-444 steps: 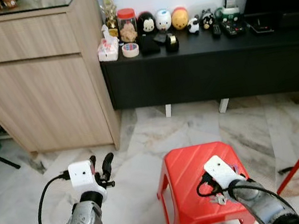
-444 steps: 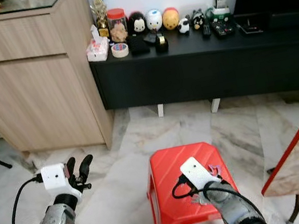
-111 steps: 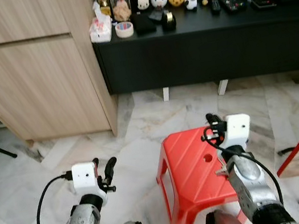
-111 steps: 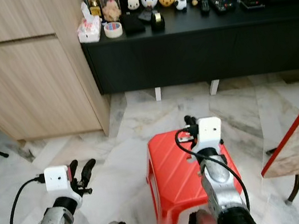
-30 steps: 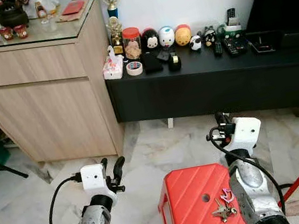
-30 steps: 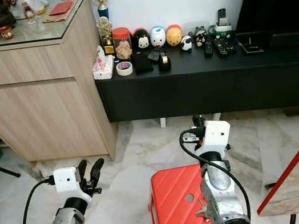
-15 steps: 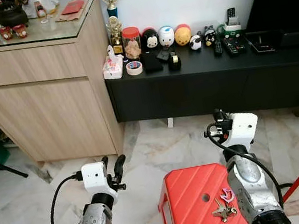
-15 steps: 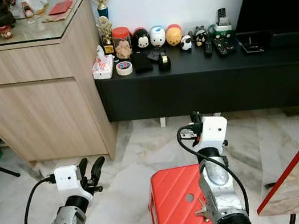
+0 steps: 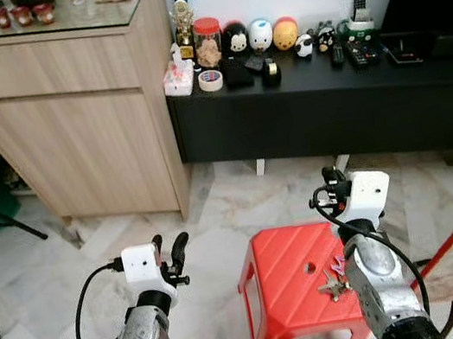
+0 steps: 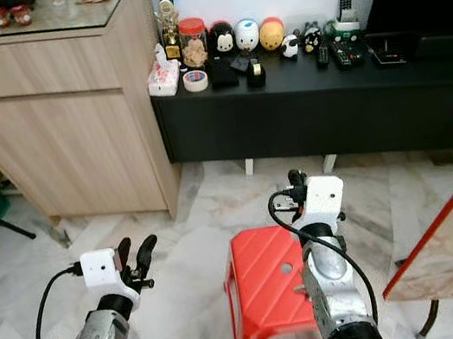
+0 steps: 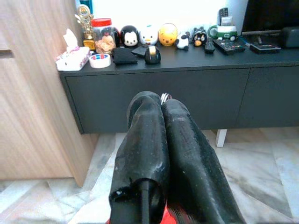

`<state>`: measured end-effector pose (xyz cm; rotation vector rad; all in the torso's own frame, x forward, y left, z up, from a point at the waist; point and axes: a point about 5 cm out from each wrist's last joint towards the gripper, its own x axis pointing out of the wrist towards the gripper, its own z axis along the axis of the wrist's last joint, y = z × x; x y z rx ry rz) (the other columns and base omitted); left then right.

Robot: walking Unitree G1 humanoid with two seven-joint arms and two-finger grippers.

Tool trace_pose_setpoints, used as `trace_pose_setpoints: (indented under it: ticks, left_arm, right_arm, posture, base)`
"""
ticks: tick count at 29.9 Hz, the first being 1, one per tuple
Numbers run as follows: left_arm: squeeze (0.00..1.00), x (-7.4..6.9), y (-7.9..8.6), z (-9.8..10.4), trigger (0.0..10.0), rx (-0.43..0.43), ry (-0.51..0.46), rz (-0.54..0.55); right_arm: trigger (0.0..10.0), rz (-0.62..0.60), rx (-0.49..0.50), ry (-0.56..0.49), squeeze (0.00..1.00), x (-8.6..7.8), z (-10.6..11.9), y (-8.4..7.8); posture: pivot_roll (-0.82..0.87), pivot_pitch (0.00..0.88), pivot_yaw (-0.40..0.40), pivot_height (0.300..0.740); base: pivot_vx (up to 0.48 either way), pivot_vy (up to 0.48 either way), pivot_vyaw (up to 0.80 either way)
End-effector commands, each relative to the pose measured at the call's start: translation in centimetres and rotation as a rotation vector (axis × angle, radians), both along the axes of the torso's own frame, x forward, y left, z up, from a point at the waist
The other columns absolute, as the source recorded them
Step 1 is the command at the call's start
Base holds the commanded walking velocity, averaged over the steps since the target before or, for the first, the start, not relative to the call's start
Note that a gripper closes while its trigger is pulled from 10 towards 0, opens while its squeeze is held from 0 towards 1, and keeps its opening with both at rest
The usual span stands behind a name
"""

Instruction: Hang keys on a hook

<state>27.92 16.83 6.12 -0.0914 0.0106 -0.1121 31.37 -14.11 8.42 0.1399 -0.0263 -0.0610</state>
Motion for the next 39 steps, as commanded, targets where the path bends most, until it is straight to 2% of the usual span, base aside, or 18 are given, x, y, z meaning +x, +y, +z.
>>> trace_pose_setpoints:
  ticks: [1,6,12,19,22,23,24,25,26,29,30,31,32,33,36,39]
  left_arm:
    - [0.0,0.0,0.0,0.2,10.0,0.003,-0.012,0.003]
    - [0.0,0.0,0.1,0.2,10.0,0.004,-0.012,0.002]
    - [0.0,0.0,0.1,0.1,10.0,0.008,-0.009,0.006]
    - [0.0,0.1,0.3,-0.3,10.0,0.018,0.018,0.007]
    - [0.0,0.1,1.1,-1.9,10.0,0.0,0.101,0.03]
    - [0.0,0.1,1.1,-1.9,10.0,0.0,0.101,0.03]
    - [0.0,-0.1,1.8,-3.2,10.0,-0.02,0.174,0.047]
    - [0.0,-0.3,2.0,-4.0,10.0,-0.004,0.218,0.038]
    - [0.0,-0.3,2.0,-4.0,10.0,-0.004,0.218,0.038]
    - [0.0,-1.5,2.8,-6.7,10.0,0.053,0.386,0.004]
    - [0.0,-1.8,3.0,-7.3,10.0,0.063,0.426,-0.002]
    - [0.0,-1.8,3.0,-7.3,10.0,0.063,0.426,-0.002]
    - [0.0,-2.9,3.3,-8.8,10.0,0.095,0.53,-0.012]
    - [0.0,-3.2,3.3,-9.2,10.0,0.104,0.558,-0.013]
    - [0.0,-4.5,3.8,-10.5,10.0,0.13,0.651,0.0]
    - [0.0,-5.8,3.9,-11.6,10.0,0.143,0.731,0.005]
  right_arm:
    - [10.0,0.0,-0.01,0.027,0.0,-0.1,-0.5,-0.1]
    - [10.0,-0.001,-0.011,0.039,0.0,-0.2,-0.8,-0.1]
    - [10.0,0.004,-0.012,0.051,0.0,-0.2,-1.0,-0.2]
    - [10.0,0.031,-0.031,0.174,0.0,-0.7,-3.5,-0.9]
    - [10.0,0.045,-0.051,0.29,0.0,-1.6,-6.0,-1.6]
    - [10.0,0.045,-0.051,0.29,0.0,-1.6,-6.0,-1.6]
    - [10.0,0.054,-0.048,0.36,0.0,-2.5,-7.6,-2.0]
    - [10.0,0.058,-0.061,0.414,0.0,-3.0,-8.5,-2.2]
    - [10.0,0.058,-0.061,0.414,0.0,-3.0,-8.5,-2.2]
    - [10.0,0.074,-0.076,0.573,0.0,-5.2,-11.2,-2.8]
    - [10.0,0.071,-0.075,0.614,0.0,-5.9,-11.8,-3.0]
    - [10.0,0.071,-0.075,0.614,0.0,-5.9,-11.8,-3.0]
    - [10.0,0.049,-0.082,0.719,0.0,-7.7,-13.4,-3.6]
    - [10.0,0.039,-0.085,0.745,0.0,-8.2,-13.8,-3.8]
    - [10.0,-0.017,0.007,0.791,0.0,-9.5,-14.7,-4.1]
    - [10.0,-0.033,0.01,0.871,0.0,-11.5,-15.9,-4.4]
  posture:
    - [0.1,0.032,-0.065,0.74]
    - [0.11,0.031,-0.066,0.74]
    - [0.1,0.031,-0.067,0.74]
    - [0.11,0.031,-0.07,0.74]
    - [0.11,0.027,-0.071,0.74]
    - [0.11,0.027,-0.071,0.74]
    - [0.12,0.023,-0.073,0.74]
    - [0.12,0.022,-0.074,0.74]
    - [0.12,0.022,-0.074,0.74]
    - [0.12,0.013,-0.069,0.74]
    - [0.12,0.013,-0.069,0.74]
    - [0.12,0.013,-0.069,0.74]
    - [0.13,0.009,-0.063,0.74]
    - [0.13,0.009,-0.061,0.74]
    - [0.11,0.002,-0.051,0.74]
    - [0.11,0.0,-0.049,0.74]
  base:
    - [-0.289,0.0,0.0]
    - [-0.282,0.0,0.0]
    - [0.0,0.0,0.0]
    - [0.0,0.0,0.0]
    - [0.0,0.0,0.0]
    - [0.0,0.0,0.0]
    - [0.0,0.0,0.0]
    - [0.0,0.0,0.0]
    - [0.0,0.0,0.0]
    - [0.0,0.0,0.0]
    - [0.0,0.0,0.0]
    - [0.0,0.0,0.0]
    - [0.0,0.0,0.0]
    - [0.0,0.0,0.0]
    - [0.0,0.0,0.0]
    - [0.0,0.0,0.0]
